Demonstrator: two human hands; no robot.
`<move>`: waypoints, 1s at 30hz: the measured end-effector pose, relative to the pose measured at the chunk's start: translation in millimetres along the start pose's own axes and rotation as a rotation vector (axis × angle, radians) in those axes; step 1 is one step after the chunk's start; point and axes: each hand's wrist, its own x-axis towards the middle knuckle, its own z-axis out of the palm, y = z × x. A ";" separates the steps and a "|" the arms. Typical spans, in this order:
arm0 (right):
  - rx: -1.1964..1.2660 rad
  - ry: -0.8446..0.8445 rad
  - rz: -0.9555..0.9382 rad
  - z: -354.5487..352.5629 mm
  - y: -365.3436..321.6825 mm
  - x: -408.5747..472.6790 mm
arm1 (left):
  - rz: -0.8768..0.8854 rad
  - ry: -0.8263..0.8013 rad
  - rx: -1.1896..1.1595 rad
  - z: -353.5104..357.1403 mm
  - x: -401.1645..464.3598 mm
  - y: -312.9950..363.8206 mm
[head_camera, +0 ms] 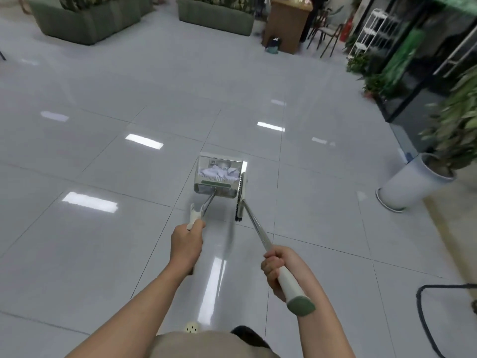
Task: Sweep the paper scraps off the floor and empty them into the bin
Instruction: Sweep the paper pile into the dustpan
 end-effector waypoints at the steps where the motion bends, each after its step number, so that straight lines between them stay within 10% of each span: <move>1: -0.007 0.007 -0.016 12.0 -23.8 4.7 | 0.001 -0.008 0.008 13.8 22.9 15.4; 30: 0.016 -0.053 0.046 266.5 -826.1 342.4 | -0.021 0.025 0.110 369.3 734.3 316.4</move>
